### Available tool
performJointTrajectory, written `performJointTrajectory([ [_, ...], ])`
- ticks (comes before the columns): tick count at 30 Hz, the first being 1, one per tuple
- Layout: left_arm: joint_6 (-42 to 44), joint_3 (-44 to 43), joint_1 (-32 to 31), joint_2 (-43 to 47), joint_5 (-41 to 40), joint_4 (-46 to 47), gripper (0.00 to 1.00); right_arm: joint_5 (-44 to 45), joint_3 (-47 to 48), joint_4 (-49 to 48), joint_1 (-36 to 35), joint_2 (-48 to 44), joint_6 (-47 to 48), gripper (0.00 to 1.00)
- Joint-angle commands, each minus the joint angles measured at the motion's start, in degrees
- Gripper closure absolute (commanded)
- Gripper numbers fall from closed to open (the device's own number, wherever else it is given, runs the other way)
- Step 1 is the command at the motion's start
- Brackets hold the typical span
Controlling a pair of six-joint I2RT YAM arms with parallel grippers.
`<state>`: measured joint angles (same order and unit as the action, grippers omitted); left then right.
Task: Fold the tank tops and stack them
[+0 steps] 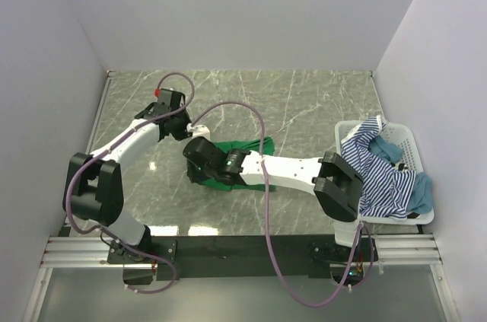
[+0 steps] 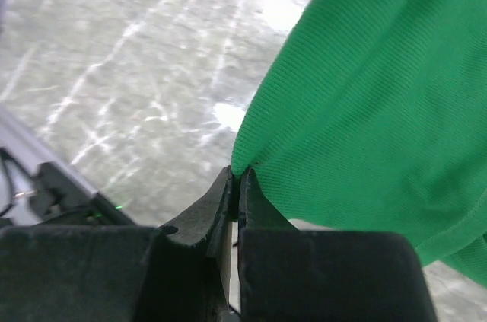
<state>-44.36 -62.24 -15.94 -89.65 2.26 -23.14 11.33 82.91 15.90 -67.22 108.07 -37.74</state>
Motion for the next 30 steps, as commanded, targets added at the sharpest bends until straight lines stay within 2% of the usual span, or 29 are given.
performJointTrajectory([
  [1,1.2,-4.6,-0.1,1.8,-2.1,0.0,0.99,-7.7,-0.8,-4.8,0.9,-5.2,-2.4,1.00],
  [5,1.5,-8.4,-0.9,-0.3,-0.7,-0.9,0.99,-9.1,-8.2,-8.6,3.9,-10.8,-5.0,1.00],
  [12,0.2,-16.5,-8.1,-5.3,-0.5,-1.6,0.99,-11.2,-22.7,-15.6,8.9,-20.4,-9.3,1.00],
  [20,-1.5,-24.7,-15.2,-11.8,0.3,-1.6,0.99,-7.6,-32.6,-15.8,10.3,-29.9,-13.3,1.00],
  [30,-3.4,-31.4,-20.6,-19.3,2.0,0.0,0.99,-1.5,-43.7,-12.7,12.0,-40.9,-17.4,1.00],
])
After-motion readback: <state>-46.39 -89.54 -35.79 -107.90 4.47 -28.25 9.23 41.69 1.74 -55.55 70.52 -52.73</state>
